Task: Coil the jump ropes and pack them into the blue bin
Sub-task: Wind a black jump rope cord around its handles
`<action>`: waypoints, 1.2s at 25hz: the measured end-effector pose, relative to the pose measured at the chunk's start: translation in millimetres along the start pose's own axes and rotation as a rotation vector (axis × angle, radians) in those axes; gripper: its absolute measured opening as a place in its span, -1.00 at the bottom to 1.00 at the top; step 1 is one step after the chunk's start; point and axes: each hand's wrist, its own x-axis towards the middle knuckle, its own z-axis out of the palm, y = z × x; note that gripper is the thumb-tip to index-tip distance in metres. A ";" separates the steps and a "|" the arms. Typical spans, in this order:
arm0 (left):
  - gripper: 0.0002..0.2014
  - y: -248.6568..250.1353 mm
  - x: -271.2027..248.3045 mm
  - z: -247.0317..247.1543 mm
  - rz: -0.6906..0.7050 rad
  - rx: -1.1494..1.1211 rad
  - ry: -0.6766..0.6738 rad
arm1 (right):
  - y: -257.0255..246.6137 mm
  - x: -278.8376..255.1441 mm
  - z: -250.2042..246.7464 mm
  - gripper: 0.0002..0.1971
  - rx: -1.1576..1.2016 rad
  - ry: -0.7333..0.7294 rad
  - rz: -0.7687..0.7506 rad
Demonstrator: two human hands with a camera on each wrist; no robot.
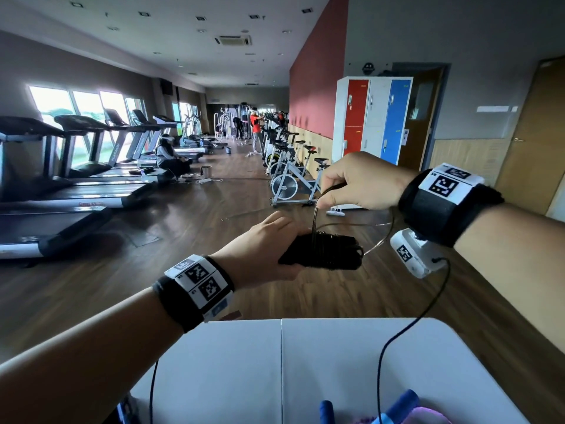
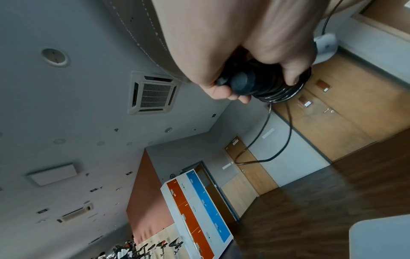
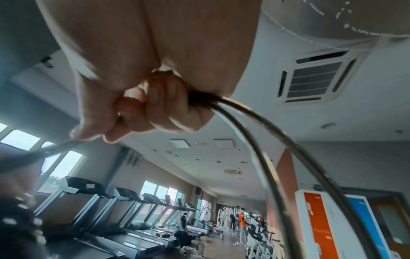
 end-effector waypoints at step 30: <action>-0.45 -9.1 -3.4 0.3 -0.063 0.101 -0.063 | -36.4 -67.7 62.4 -0.90 0.018 0.026 0.001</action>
